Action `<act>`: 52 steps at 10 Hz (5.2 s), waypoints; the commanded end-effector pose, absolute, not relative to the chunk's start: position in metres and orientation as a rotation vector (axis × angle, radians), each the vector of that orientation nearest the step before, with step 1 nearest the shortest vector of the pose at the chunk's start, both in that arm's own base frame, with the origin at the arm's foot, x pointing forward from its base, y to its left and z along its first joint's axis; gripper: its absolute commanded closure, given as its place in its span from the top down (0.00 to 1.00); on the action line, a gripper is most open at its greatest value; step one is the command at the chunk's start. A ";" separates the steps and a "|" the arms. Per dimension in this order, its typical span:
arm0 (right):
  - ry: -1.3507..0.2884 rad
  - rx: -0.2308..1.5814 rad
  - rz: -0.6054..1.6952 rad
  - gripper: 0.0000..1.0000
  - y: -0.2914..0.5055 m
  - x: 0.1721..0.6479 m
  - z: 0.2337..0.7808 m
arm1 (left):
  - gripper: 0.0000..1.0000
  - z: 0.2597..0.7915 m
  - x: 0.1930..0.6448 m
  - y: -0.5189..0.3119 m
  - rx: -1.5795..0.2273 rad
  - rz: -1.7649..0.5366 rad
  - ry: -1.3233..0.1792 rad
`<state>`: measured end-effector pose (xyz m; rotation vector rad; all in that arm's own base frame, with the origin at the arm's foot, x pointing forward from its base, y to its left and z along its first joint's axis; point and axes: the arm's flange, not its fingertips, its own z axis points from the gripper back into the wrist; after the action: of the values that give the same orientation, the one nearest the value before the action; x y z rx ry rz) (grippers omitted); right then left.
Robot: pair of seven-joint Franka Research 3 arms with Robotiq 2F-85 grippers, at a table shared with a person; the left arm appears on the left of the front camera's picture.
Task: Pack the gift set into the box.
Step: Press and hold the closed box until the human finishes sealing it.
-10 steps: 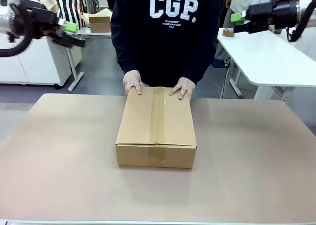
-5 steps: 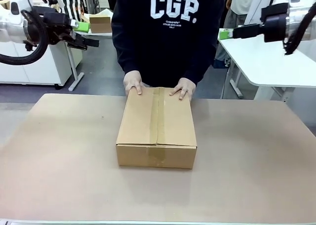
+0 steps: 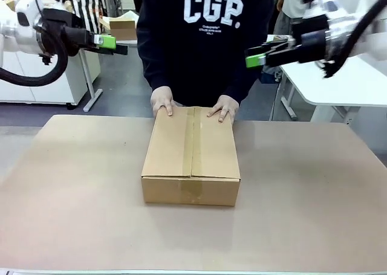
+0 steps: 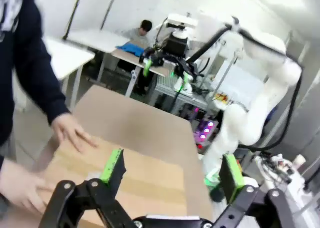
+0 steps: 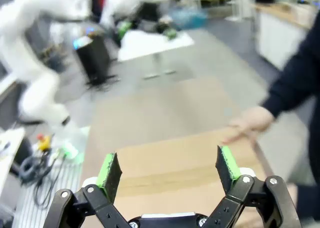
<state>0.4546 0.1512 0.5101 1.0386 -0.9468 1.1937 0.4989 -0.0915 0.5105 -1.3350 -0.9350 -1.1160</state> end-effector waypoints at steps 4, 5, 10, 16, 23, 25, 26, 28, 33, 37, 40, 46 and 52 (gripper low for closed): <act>-1.016 0.990 1.439 1.00 0.170 0.437 0.425 | 1.00 0.466 0.473 -0.114 -1.271 -1.655 -1.454; -1.014 0.904 1.393 1.00 0.165 0.443 0.420 | 1.00 0.455 0.472 -0.115 -1.268 -1.577 -1.342; -0.984 0.897 1.417 1.00 0.178 0.443 0.403 | 1.00 0.448 0.475 -0.127 -0.996 -1.620 -1.302; -0.920 0.814 1.314 1.00 0.184 0.441 0.329 | 1.00 0.355 0.460 -0.183 -0.833 -1.707 -1.110; -0.942 0.889 1.321 1.00 0.210 0.451 0.304 | 1.00 0.320 0.462 -0.209 -0.970 -1.508 -1.009; -0.919 0.929 1.350 1.00 0.213 0.455 0.296 | 1.00 0.317 0.461 -0.210 -0.955 -1.472 -0.944; -0.914 0.914 1.354 1.00 0.213 0.456 0.293 | 1.00 0.314 0.461 -0.210 -0.942 -1.481 -0.930; -0.902 0.903 1.357 1.00 0.211 0.458 0.291 | 1.00 0.311 0.459 -0.210 -0.931 -1.498 -0.905; -0.896 0.937 1.318 1.00 0.212 0.454 0.302 | 1.00 0.310 0.461 -0.208 -0.940 -1.501 -0.930; -0.896 0.937 1.318 1.00 0.212 0.454 0.302 | 1.00 0.310 0.461 -0.208 -0.940 -1.501 -0.930; -0.896 0.937 1.318 1.00 0.212 0.454 0.302 | 1.00 0.310 0.461 -0.208 -0.940 -1.501 -0.930; -0.896 0.937 1.318 1.00 0.212 0.454 0.302 | 1.00 0.310 0.461 -0.208 -0.940 -1.501 -0.930; -0.896 0.937 1.318 1.00 0.212 0.454 0.302 | 1.00 0.310 0.461 -0.208 -0.940 -1.501 -0.930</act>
<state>0.4547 0.2121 0.3037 0.9408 -0.8997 1.3177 0.4613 -0.2081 0.3114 -0.9396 -0.9311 -1.5064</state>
